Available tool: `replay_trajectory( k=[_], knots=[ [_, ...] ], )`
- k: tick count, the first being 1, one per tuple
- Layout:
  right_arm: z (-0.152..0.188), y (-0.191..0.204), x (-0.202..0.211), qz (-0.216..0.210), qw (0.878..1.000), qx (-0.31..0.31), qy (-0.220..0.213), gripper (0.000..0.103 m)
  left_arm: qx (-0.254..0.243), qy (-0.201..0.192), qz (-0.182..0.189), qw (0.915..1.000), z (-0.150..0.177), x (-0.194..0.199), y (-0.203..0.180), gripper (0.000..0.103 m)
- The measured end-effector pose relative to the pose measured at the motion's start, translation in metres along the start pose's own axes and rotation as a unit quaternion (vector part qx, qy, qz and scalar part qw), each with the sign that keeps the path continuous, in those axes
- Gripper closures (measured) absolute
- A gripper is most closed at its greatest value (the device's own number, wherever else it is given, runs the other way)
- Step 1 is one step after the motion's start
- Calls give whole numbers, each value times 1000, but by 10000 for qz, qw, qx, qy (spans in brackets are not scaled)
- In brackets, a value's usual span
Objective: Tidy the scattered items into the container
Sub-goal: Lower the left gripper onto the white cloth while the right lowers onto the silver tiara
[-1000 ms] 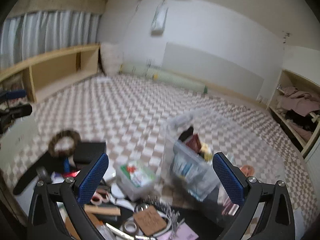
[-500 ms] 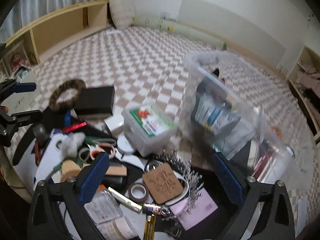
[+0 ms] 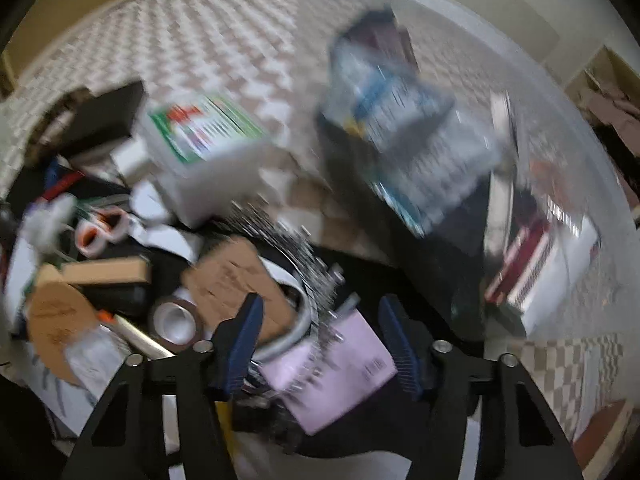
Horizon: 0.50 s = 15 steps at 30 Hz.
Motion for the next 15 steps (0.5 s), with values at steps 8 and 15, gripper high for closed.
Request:
replay_trajectory(
  k=[8, 15],
  knots=[
    [30, -21, -30, -37, 9985, -221, 502, 56, -42, 212, -12, 9998, 9, -14, -5, 0],
    [50, -18, -38, -314, 9971, -119, 688, 82, -106, 297, -52, 9995, 10, -24, -13, 0]
  ],
)
Point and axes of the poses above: each gripper's, at about its wrist camera, not at the fingertips, and x roughly against the way its jaws point, y to its left, z to its underside, the point moved 10 cm from there along -x, roughly the way its jaws point
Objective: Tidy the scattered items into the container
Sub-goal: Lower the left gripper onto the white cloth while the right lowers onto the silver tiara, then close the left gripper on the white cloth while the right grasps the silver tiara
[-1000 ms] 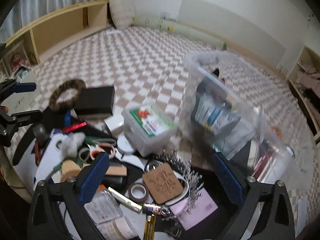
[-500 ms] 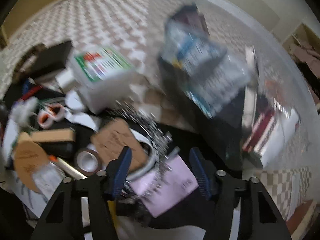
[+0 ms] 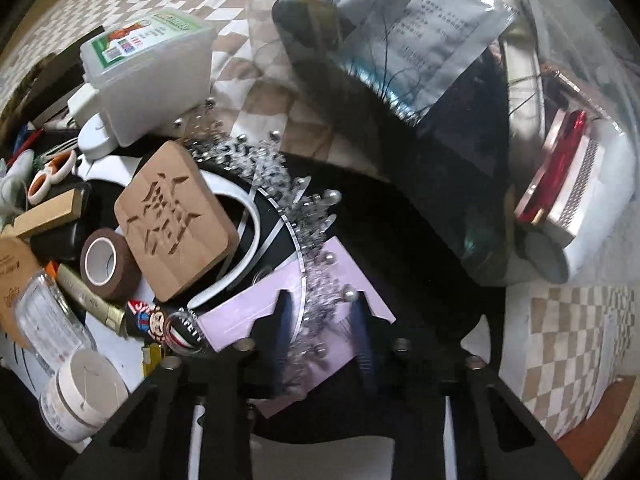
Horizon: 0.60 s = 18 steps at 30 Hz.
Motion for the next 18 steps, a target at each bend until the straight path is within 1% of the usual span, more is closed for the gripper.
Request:
replay_trajectory(
  k=[1, 5, 9, 10, 13, 18],
  knots=[
    [1, 1, 1, -60, 10000, 20, -8, 86, -3, 9, 3, 10000, 0, -2, -1, 0],
    [5, 3, 10, -197, 9997, 109, -78, 86, -82, 27, -46, 10000, 0, -9, -6, 2],
    [5, 0, 20, -257, 9995, 78, -188, 86, -176, 133, -72, 9997, 2, -18, -11, 2],
    [4, -2, 23, -256, 9994, 44, -210, 86, -180, 175, -75, 9997, 3, -20, -11, 4],
    [3, -7, 29, -261, 9993, -65, -266, 86, -70, 406, -4, 9992, 7, -30, -11, 14],
    [0, -11, 38, -314, 9987, -169, -356, 86, 159, 640, 90, 9978, 11, -45, -10, 15]
  ],
)
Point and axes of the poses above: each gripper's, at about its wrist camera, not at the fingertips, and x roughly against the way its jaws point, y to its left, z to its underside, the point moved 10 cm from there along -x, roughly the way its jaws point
